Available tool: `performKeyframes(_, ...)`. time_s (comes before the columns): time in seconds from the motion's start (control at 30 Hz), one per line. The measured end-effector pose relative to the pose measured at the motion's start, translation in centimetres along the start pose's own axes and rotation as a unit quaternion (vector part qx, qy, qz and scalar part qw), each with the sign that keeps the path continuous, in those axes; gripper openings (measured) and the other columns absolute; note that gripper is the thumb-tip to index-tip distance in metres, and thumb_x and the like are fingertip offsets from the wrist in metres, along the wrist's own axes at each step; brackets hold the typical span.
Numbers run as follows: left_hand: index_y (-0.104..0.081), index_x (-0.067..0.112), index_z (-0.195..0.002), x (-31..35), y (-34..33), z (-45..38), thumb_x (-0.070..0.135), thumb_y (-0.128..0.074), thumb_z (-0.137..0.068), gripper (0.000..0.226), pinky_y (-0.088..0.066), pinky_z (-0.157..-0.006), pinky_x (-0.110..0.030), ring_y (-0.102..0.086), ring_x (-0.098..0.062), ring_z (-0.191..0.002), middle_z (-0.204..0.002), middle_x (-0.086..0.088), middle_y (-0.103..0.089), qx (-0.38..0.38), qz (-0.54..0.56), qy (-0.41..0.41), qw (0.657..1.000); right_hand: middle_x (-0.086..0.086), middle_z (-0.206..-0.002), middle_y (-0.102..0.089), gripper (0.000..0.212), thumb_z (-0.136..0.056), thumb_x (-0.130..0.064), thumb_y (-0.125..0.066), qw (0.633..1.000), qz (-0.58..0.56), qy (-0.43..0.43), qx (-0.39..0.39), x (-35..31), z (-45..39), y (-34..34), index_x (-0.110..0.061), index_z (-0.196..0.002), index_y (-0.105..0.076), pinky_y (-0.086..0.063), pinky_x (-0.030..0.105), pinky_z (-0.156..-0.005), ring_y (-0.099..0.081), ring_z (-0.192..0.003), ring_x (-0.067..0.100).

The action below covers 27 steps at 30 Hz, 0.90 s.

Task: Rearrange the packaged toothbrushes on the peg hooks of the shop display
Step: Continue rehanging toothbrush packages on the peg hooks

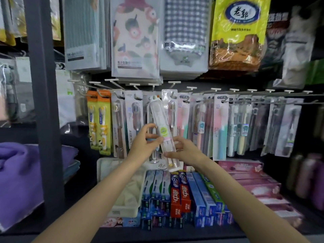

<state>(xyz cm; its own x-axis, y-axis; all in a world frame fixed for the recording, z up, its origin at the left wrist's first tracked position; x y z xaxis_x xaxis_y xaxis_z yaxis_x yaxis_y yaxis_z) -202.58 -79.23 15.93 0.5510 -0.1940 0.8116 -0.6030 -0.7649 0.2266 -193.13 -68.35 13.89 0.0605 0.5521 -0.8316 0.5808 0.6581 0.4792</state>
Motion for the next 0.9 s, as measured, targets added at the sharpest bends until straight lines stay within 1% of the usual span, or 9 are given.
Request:
performKeyframes(0.13, -0.037, 0.026, -0.131, -0.4, -0.1, -0.4, 0.017, -0.067, -0.083, 0.057, -0.043, -0.065, -0.017, -0.051, -0.002, -0.082, -0.105, 0.002, -0.053, 0.012, 0.016, 0.024, 1.000, 0.013, -0.110, -0.063, 0.054, -0.075, -0.015, -0.075, 0.999, 0.006, 0.009, -0.049, 0.4, 0.1, -1.3, -0.013, -0.122, -0.050, -0.049, 0.039, -0.092, -0.060, -0.102, 0.028)
performKeyframes(0.23, -0.035, 0.026, -0.131, -0.8, -0.1, -0.7, 0.014, -0.067, -0.082, 0.060, -0.042, -0.064, -0.019, -0.052, -0.004, -0.081, -0.105, 0.000, -0.054, 0.034, 0.001, 0.025, 0.999, 0.002, -0.106, -0.061, 0.047, -0.079, -0.019, -0.071, 0.995, 0.076, 0.031, -0.056, 0.6, 0.2, -0.8, -0.012, -0.121, -0.051, -0.049, 0.032, -0.090, -0.060, -0.100, 0.020)
performKeyframes(0.33, -0.032, 0.026, -0.133, -1.3, 0.4, -0.9, 0.010, -0.064, -0.084, 0.061, -0.041, -0.066, -0.019, -0.055, -0.008, -0.081, -0.096, 0.004, -0.055, 0.056, -0.026, 0.019, 0.998, -0.002, -0.107, -0.057, 0.035, -0.087, -0.017, -0.063, 0.976, 0.140, 0.054, 0.158, 0.9, 0.0, 3.6, -0.007, -0.119, -0.055, -0.042, 0.021, -0.083, -0.052, -0.097, 0.010)
performKeyframes(0.4, -0.030, 0.025, -0.135, -1.4, 0.7, -1.0, 0.009, -0.063, -0.084, 0.062, -0.039, -0.062, -0.016, -0.053, -0.002, -0.076, -0.087, 0.010, -0.053, 0.077, -0.048, 0.014, 0.996, 0.007, -0.108, -0.061, 0.028, -0.090, -0.013, -0.058, 0.946, 0.102, 0.025, 0.307, 2.1, 0.1, 7.1, -0.002, -0.116, -0.056, -0.043, 0.022, -0.077, -0.054, -0.090, 0.013)
performKeyframes(0.43, -0.030, 0.024, -0.135, -1.5, 0.6, -1.0, 0.009, -0.063, -0.084, 0.063, -0.040, -0.062, -0.016, -0.051, 0.000, -0.074, -0.085, 0.011, -0.052, 0.088, -0.059, 0.012, 0.994, 0.011, -0.108, -0.062, 0.026, -0.091, -0.013, -0.058, 0.939, 0.089, 0.008, 0.333, 2.9, -0.1, 8.1, -0.001, -0.114, -0.056, -0.046, 0.025, -0.076, -0.056, -0.090, 0.017)
performKeyframes(0.5, -0.029, 0.022, -0.136, -1.4, 0.4, -1.0, 0.009, -0.062, -0.085, 0.063, -0.047, -0.070, -0.024, -0.052, 0.001, -0.072, -0.083, 0.012, -0.053, 0.106, -0.085, 0.002, 0.991, 0.013, -0.105, -0.062, 0.023, -0.092, -0.016, -0.057, 0.942, 0.104, -0.016, 0.319, 4.2, -0.8, 8.5, -0.001, -0.109, -0.055, -0.049, 0.029, -0.074, -0.059, -0.090, 0.023)
performKeyframes(0.57, -0.027, 0.022, -0.138, -1.3, 0.0, -0.9, 0.011, -0.059, -0.087, 0.061, -0.050, -0.079, -0.030, -0.052, -0.001, -0.072, -0.090, 0.009, -0.055, 0.115, -0.119, -0.010, 0.986, 0.010, -0.100, -0.062, 0.021, -0.092, -0.017, -0.057, 0.951, 0.098, 0.005, 0.295, 4.2, -1.0, 7.8, -0.004, -0.107, -0.054, -0.045, 0.020, -0.067, -0.058, -0.088, 0.021)
performKeyframes(0.77, -0.022, 0.026, -0.140, -1.2, 0.0, -0.7, 0.013, -0.055, -0.091, 0.060, -0.047, -0.078, -0.028, -0.048, -0.003, -0.075, -0.109, -0.002, -0.052, 0.115, -0.166, -0.011, 0.979, 0.000, -0.105, -0.056, 0.046, -0.082, -0.025, -0.069, 0.971, 0.020, 0.096, 0.217, 1.3, -2.3, 4.0, -0.008, -0.120, -0.049, -0.043, 0.020, -0.082, -0.053, -0.097, 0.012)
performKeyframes(0.9, -0.022, 0.025, -0.142, -0.9, 0.5, -0.5, 0.014, -0.054, -0.092, 0.060, -0.035, -0.082, -0.022, -0.041, -0.003, -0.095, -0.128, -0.006, -0.048, 0.110, -0.191, -0.010, 0.975, 0.003, -0.104, -0.056, 0.047, -0.080, -0.023, -0.071, 0.980, 0.002, 0.073, 0.187, 0.0, -3.7, 1.7, -0.011, -0.116, -0.043, -0.044, 0.019, -0.072, -0.054, -0.093, 0.015)
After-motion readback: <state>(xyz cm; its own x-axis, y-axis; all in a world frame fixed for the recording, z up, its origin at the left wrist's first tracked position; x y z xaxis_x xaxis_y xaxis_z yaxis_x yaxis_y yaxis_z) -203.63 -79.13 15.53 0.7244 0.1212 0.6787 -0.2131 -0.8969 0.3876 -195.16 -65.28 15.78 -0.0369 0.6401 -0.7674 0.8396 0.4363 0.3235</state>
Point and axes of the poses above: each hand's wrist, its own z-axis away from the middle knuckle, its own y-axis out of the back of the hand, x = y × z, the point moved 5 cm from there along -z, towards the middle knuckle
